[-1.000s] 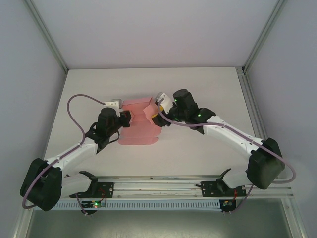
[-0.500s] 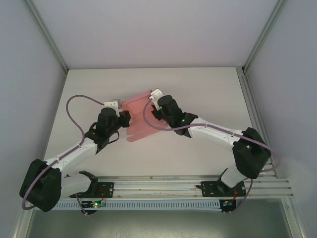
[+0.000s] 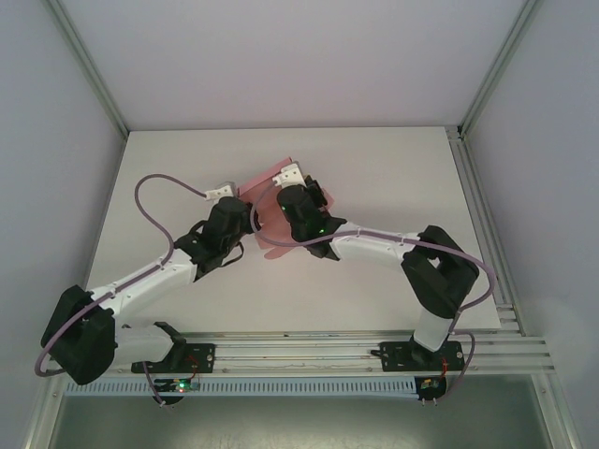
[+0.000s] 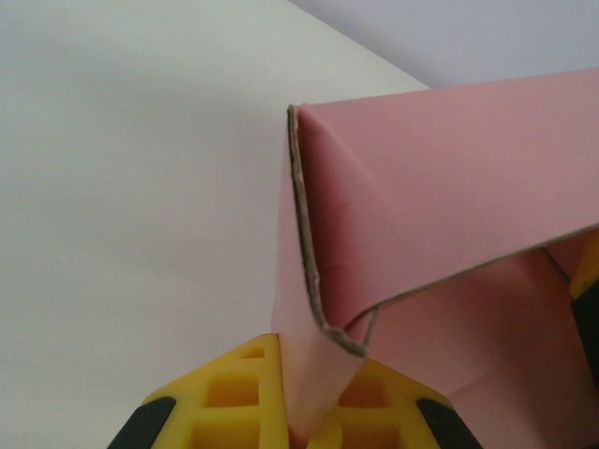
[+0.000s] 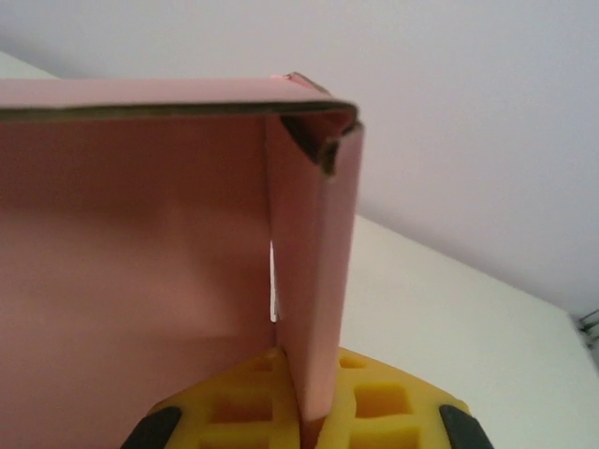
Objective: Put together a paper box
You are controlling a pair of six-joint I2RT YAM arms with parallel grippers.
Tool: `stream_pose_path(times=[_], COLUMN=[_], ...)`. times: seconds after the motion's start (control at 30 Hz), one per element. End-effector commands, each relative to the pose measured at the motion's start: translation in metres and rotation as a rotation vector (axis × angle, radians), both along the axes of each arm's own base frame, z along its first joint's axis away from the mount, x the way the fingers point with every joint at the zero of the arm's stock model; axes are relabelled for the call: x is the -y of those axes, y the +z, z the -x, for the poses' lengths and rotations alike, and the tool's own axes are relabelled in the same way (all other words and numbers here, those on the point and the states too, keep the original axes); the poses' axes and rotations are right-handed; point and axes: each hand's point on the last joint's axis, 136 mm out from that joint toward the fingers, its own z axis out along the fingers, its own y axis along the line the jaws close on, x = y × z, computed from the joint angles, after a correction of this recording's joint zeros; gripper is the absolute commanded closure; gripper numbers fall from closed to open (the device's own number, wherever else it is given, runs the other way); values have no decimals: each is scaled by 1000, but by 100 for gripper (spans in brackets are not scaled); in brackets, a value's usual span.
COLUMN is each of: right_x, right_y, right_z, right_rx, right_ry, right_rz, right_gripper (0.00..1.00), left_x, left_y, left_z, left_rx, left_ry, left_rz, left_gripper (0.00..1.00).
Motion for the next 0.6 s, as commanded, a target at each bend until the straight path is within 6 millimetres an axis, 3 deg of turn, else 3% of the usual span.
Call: stream_pose_path(times=[0.0, 0.13, 0.23, 0.37, 0.43, 0.5, 0.57], right_x=[101, 88, 59, 13, 0, -1, -4], right_y=[14, 10, -8, -23, -23, -18, -12], right_z=[-24, -33, -39, -21, -7, 5, 20], right_rx=[120, 99, -23, -172, -213, -243, -273], right_ry=[-477, -400, -166, 190, 309, 367, 441], right_rz=[168, 134, 28, -96, -153, -199, -212], right_gripper=[97, 96, 91, 80, 77, 65, 42], left_x=[3, 10, 11, 4, 1, -4, -9], left_y=[4, 3, 5, 9, 12, 13, 14], left_z=[12, 10, 9, 6, 6, 6, 7], left_rx=[-65, -74, -77, -58, -47, -32, -23], left_ry=[56, 52, 50, 62, 69, 75, 85], left_rz=[43, 67, 52, 0, -15, -38, -65], left_gripper=[100, 100, 100, 100, 100, 100, 100])
